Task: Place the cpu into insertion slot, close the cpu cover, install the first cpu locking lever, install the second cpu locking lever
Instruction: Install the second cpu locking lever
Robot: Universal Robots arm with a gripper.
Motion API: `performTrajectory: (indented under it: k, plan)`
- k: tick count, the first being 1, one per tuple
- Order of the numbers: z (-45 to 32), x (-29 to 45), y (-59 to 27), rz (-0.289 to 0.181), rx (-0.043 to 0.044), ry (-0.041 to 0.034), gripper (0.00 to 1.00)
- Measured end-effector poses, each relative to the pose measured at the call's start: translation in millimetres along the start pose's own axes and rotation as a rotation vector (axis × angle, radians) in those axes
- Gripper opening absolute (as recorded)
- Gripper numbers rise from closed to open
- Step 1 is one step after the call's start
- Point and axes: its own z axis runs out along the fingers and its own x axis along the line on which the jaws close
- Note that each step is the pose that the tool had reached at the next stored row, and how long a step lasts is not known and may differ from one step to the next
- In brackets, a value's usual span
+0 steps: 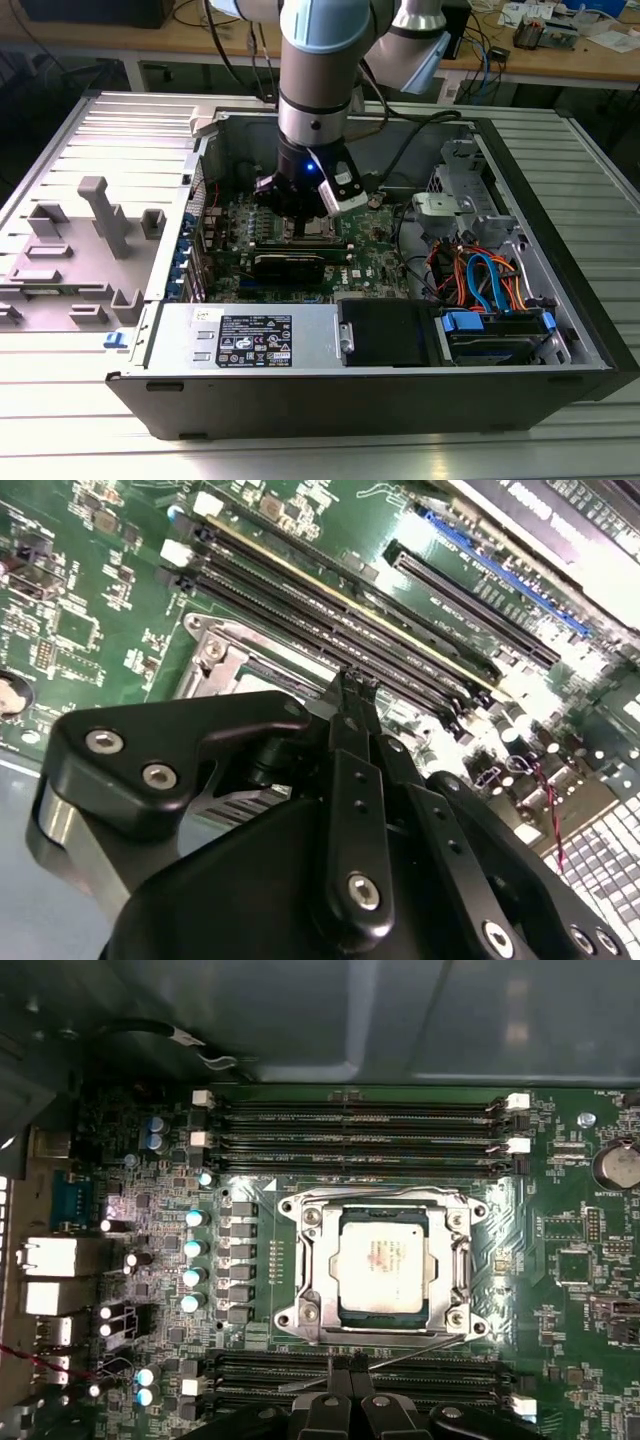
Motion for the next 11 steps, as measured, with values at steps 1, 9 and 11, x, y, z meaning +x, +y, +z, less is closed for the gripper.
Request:
performTrajectory:
  k: [1, 9, 11]
  plan:
    - [-0.4, 0.0, 0.0, 0.0, -0.0003, 0.007, 0.11]
    - [0.7, 0.0, -2.7, -0.034, -0.0208, 0.0228, 0.11]
    - [1.6, 0.1, -4.1, -0.041, -0.0352, 0.0237, 0.11]
